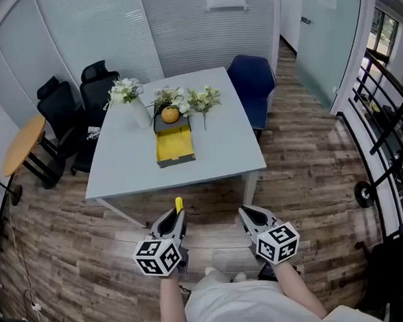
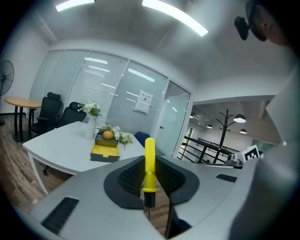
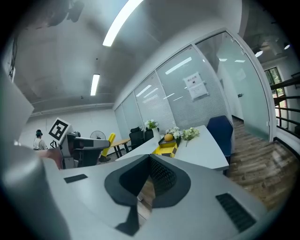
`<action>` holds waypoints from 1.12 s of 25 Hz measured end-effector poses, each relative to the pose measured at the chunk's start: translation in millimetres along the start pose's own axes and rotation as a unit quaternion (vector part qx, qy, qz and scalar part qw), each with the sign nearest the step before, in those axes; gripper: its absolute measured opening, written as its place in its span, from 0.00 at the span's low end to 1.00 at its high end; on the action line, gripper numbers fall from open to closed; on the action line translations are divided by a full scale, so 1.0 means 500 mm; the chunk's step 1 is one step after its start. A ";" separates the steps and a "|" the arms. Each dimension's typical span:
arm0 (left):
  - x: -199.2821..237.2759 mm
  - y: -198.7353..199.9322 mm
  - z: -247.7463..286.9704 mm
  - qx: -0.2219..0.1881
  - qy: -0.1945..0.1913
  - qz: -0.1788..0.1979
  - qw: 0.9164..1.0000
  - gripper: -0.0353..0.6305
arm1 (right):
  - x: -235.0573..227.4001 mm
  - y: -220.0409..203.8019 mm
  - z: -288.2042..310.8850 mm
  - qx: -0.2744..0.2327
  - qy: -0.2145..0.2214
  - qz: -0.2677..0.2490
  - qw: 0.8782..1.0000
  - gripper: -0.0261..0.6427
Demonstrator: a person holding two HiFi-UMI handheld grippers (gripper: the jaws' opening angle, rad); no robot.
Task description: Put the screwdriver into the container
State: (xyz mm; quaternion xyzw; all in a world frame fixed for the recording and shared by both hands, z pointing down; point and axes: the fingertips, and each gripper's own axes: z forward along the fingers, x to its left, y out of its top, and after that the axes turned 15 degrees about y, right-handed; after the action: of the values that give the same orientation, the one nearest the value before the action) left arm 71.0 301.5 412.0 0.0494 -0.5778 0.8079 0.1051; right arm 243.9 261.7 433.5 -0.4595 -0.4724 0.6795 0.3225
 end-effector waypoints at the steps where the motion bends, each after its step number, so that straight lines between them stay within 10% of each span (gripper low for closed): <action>1: 0.002 0.000 -0.001 0.001 0.001 0.001 1.000 0.16 | 0.001 0.002 0.001 -0.005 0.002 0.004 1.000 0.06; 16: 0.101 0.014 0.042 0.004 0.036 -0.009 0.999 0.16 | -0.042 0.009 0.111 -0.004 0.011 0.015 1.000 0.06; 28: 0.240 0.061 0.352 0.044 0.018 -0.036 0.998 0.16 | -0.243 0.034 0.356 0.041 -0.018 0.034 0.998 0.06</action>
State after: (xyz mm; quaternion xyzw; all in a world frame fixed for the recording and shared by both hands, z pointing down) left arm -60.0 139.3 465.9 0.0603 -0.5377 0.8289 0.1421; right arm 123.6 88.2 479.8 -0.4495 -0.4343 0.7166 0.3094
